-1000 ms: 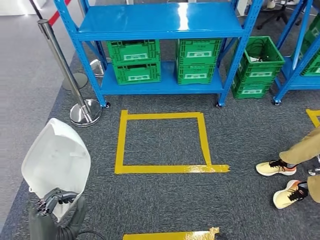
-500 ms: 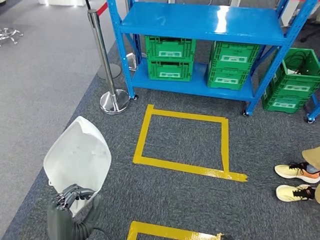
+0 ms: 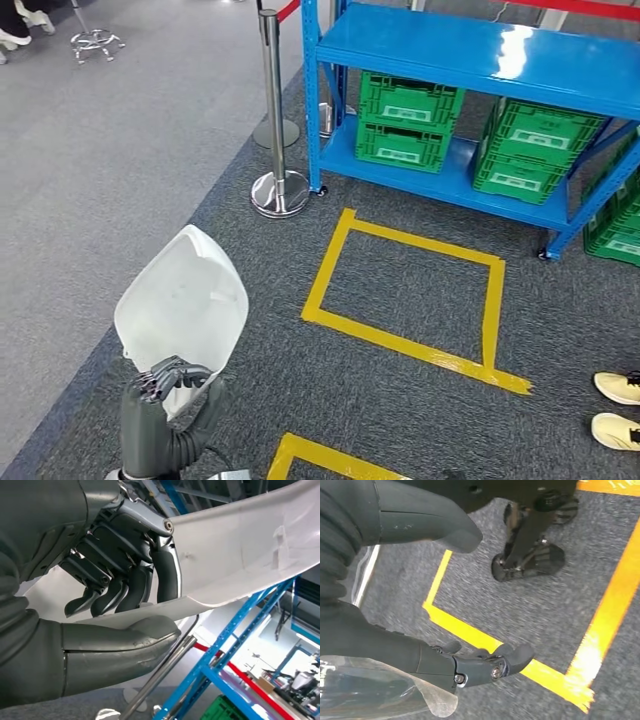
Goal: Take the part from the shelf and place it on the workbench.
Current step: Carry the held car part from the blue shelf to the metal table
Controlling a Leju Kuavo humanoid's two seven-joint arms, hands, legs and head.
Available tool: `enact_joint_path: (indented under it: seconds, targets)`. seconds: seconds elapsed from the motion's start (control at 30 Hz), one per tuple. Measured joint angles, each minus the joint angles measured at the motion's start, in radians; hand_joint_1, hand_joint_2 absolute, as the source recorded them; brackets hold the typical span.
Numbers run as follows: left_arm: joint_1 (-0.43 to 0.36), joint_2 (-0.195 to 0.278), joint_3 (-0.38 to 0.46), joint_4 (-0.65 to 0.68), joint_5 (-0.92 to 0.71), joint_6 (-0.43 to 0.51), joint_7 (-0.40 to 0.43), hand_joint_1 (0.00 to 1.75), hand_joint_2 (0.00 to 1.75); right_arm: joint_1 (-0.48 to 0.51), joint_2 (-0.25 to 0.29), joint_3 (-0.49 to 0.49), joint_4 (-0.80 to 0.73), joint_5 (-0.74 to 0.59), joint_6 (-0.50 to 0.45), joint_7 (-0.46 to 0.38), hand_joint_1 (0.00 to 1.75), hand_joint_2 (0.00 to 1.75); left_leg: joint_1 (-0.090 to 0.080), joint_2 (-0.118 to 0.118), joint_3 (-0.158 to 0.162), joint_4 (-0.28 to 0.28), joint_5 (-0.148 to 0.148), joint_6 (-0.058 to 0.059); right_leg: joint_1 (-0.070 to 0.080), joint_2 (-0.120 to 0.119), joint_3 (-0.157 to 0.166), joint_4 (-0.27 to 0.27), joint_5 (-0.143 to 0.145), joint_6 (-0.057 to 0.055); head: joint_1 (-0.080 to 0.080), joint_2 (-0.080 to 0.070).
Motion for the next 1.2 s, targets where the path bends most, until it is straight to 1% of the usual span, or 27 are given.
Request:
enact_joint_path:
  seconds: [0.03,0.07,0.1,0.17,0.2,0.23,0.27,0.3,0.33,0.37,0.43,0.5,0.53,0.57,0.6,0.67,0.73,0.77,0.8,0.83,0.87,0.9,0.97,1.03,1.1,1.13,1.2]
  targets:
    - [-0.010,0.001,-0.007,0.006,0.001,0.000,0.006,1.75,1.75,0.000,0.000,-0.003,0.000,0.000,0.000,0.001,0.00,1.75,0.001,-0.012,-0.009,0.004,0.003,-0.007,0.000,0.000,0.002,-0.005,-0.003,-0.004,0.000,0.000]
    - [-0.019,0.001,-0.014,0.013,0.002,0.000,0.011,1.75,1.75,0.001,0.000,-0.006,0.000,0.000,0.000,0.002,0.00,1.75,0.002,-0.024,-0.016,0.005,0.007,-0.013,-0.001,-0.013,0.002,-0.004,-0.001,-0.009,0.000,0.000]
    - [-0.026,0.002,-0.020,0.019,0.002,0.000,0.016,1.75,1.75,0.001,0.000,-0.008,0.000,-0.001,0.000,0.005,0.00,1.75,0.001,-0.020,-0.022,0.011,0.005,-0.019,-0.004,-0.026,0.002,-0.007,0.002,-0.015,-0.001,0.000]
    - [-0.043,0.002,-0.031,0.029,0.003,-0.001,0.021,1.75,1.75,0.002,-0.002,-0.014,0.000,-0.001,-0.001,0.011,0.00,1.75,-0.001,0.020,-0.050,0.066,-0.030,-0.031,-0.011,-0.054,0.002,-0.013,0.008,-0.023,-0.011,0.000]
    - [-0.052,0.002,-0.037,0.034,0.003,-0.001,0.023,1.75,1.75,0.002,-0.003,-0.017,0.000,0.000,-0.001,0.016,0.00,1.75,0.002,0.049,-0.077,0.125,-0.063,-0.038,-0.010,-0.069,0.002,-0.013,0.009,-0.025,-0.016,0.000]
    - [-0.060,0.003,-0.041,0.038,0.003,-0.001,0.024,1.75,1.75,0.003,-0.003,-0.020,0.000,0.002,-0.001,0.021,0.00,1.75,0.008,0.067,-0.109,0.196,-0.097,-0.046,-0.010,-0.084,0.001,-0.013,0.009,-0.026,-0.020,0.000]
    - [-0.064,0.003,-0.045,0.041,0.004,-0.001,0.027,1.75,1.75,0.003,-0.003,-0.023,0.000,0.004,-0.001,0.026,0.00,1.75,0.015,0.075,-0.137,0.259,-0.121,-0.051,-0.010,-0.099,0.001,-0.013,0.008,-0.026,-0.021,0.000]
    - [-0.066,0.003,-0.049,0.045,0.005,-0.001,0.030,1.75,1.75,0.003,-0.004,-0.026,0.000,0.007,-0.001,0.028,0.00,1.75,0.021,0.079,-0.152,0.295,-0.127,-0.056,-0.010,-0.114,0.001,-0.013,0.007,-0.025,-0.021,0.000]
    - [-0.067,0.004,-0.052,0.048,0.006,-0.001,0.033,1.75,1.75,0.003,-0.004,-0.027,-0.001,0.011,-0.001,0.027,0.00,1.75,0.026,0.082,-0.147,0.290,-0.114,-0.060,-0.011,-0.127,0.002,-0.013,0.006,-0.023,-0.021,0.000]
    - [-0.067,0.004,-0.053,0.051,0.007,-0.001,0.035,1.75,1.75,0.002,-0.004,-0.029,-0.001,0.015,0.000,0.024,0.00,1.75,0.030,0.088,-0.123,0.244,-0.083,-0.063,-0.013,-0.139,0.004,-0.013,0.005,-0.020,-0.021,0.000]
    - [-0.067,0.004,-0.054,0.053,0.008,0.000,0.036,1.75,1.75,0.000,-0.006,-0.030,-0.002,0.023,0.001,0.015,0.00,1.75,0.029,0.126,-0.048,0.100,-0.022,-0.063,-0.013,-0.159,0.011,-0.013,-0.001,-0.010,-0.022,0.000]
    - [-0.066,0.003,-0.053,0.054,0.012,0.000,0.034,1.75,1.75,-0.001,-0.010,-0.030,-0.003,0.032,0.004,0.005,0.00,1.75,0.021,0.158,-0.011,0.020,-0.006,-0.050,-0.010,-0.176,0.015,-0.013,-0.006,0.004,-0.023,0.000]
    - [-0.064,0.003,-0.052,0.055,0.015,0.000,0.034,1.75,1.75,-0.002,-0.012,-0.030,-0.004,0.036,0.006,0.002,0.00,1.75,0.016,0.159,-0.012,0.015,-0.011,-0.041,-0.008,-0.185,0.018,-0.015,-0.008,0.012,-0.022,0.000]
    - [-0.061,0.004,-0.052,0.055,0.017,0.000,0.033,1.75,1.75,-0.003,-0.013,-0.030,-0.005,0.039,0.008,-0.002,0.00,1.75,0.015,0.148,-0.015,0.015,-0.010,-0.031,-0.008,-0.195,0.022,-0.018,-0.008,0.019,-0.021,0.000]
    - [-0.057,0.004,-0.051,0.056,0.020,0.000,0.033,1.75,1.75,-0.004,-0.015,-0.030,-0.006,0.043,0.009,-0.005,0.00,1.75,0.015,0.138,-0.015,0.012,-0.009,-0.023,-0.010,-0.196,0.024,-0.018,-0.012,0.025,-0.020,0.000]
    - [-0.052,0.004,-0.048,0.056,0.027,0.001,0.033,1.75,1.75,-0.008,-0.019,-0.030,-0.008,0.049,0.012,-0.012,0.00,1.75,0.018,0.117,-0.014,0.004,-0.004,-0.006,-0.012,-0.159,0.005,0.026,-0.047,0.029,-0.016,0.000]
    - [-0.043,0.003,-0.042,0.056,0.044,0.001,0.027,1.75,1.75,-0.010,-0.021,-0.030,-0.008,0.058,0.014,-0.019,0.00,1.75,0.016,0.097,-0.014,0.001,-0.002,0.007,-0.009,-0.106,-0.062,0.159,-0.113,0.024,-0.011,0.000]
    - [-0.036,0.003,-0.037,0.056,0.054,0.001,0.020,1.75,1.75,-0.009,-0.021,-0.030,-0.008,0.063,0.015,-0.021,0.00,1.75,0.013,0.084,-0.014,0.002,-0.002,0.010,-0.006,-0.093,-0.100,0.232,-0.139,0.021,-0.010,0.000]
    - [-0.027,0.003,-0.030,0.055,0.064,0.001,0.013,1.75,1.75,-0.007,-0.021,-0.030,-0.008,0.069,0.016,-0.022,0.00,1.75,0.009,0.070,-0.014,0.002,-0.002,0.011,-0.003,-0.088,-0.130,0.282,-0.149,0.018,-0.010,0.000]
    - [-0.018,0.002,-0.022,0.054,0.073,0.001,0.005,1.75,1.75,-0.005,-0.021,-0.030,-0.008,0.074,0.017,-0.023,0.00,1.75,0.006,0.056,-0.013,0.003,-0.003,0.012,0.000,-0.086,-0.142,0.294,-0.137,0.014,-0.010,0.000]
    - [-0.009,0.002,-0.015,0.051,0.082,0.001,-0.001,1.75,1.75,-0.005,-0.022,-0.030,-0.008,0.078,0.017,-0.025,0.00,1.75,0.005,0.041,-0.011,0.005,-0.003,0.012,0.002,-0.082,-0.134,0.263,-0.105,0.010,-0.010,0.000]
    - [0.001,0.002,-0.009,0.046,0.091,0.001,-0.005,1.75,1.75,-0.005,-0.023,-0.030,-0.008,0.082,0.017,-0.027,0.00,1.75,0.004,0.027,-0.010,0.007,-0.004,0.012,0.003,-0.073,-0.110,0.199,-0.061,0.005,-0.010,0.000]
    - [0.020,0.004,0.001,0.033,0.115,0.001,-0.008,1.75,1.75,-0.006,-0.024,-0.030,-0.008,0.089,0.017,-0.034,0.00,1.75,0.002,0.001,-0.014,0.016,-0.008,0.007,0.001,-0.026,-0.056,0.068,-0.004,-0.001,-0.010,0.000]
    - [0.038,0.006,0.009,0.020,0.135,0.001,-0.009,1.75,1.75,-0.006,-0.024,-0.030,-0.008,0.095,0.017,-0.041,0.00,1.75,0.003,-0.022,-0.024,0.023,-0.007,-0.002,0.000,0.001,-0.031,0.017,0.001,-0.004,-0.011,0.000]
    - [0.054,0.009,0.017,0.010,0.147,0.002,-0.008,1.75,1.75,-0.007,-0.023,-0.029,-0.008,0.100,0.017,-0.045,0.00,1.75,0.005,-0.040,-0.032,0.025,-0.004,-0.012,0.001,-0.019,-0.026,0.012,0.002,-0.010,-0.011,0.000]
    - [0.061,0.010,0.020,0.006,0.150,0.002,-0.008,1.75,1.75,-0.008,-0.021,-0.029,-0.008,0.102,0.017,-0.046,0.00,1.75,0.004,-0.030,-0.035,0.031,-0.007,-0.018,-0.001,-0.030,-0.023,0.011,0.004,-0.014,-0.011,0.000]
    - [0.068,0.015,0.023,-0.004,0.157,0.002,-0.009,1.75,1.75,-0.010,-0.018,-0.028,-0.008,0.105,0.017,-0.049,0.00,1.75,0.003,0.025,-0.061,0.091,-0.043,-0.032,-0.004,-0.058,-0.018,0.006,0.005,-0.023,-0.018,0.000]
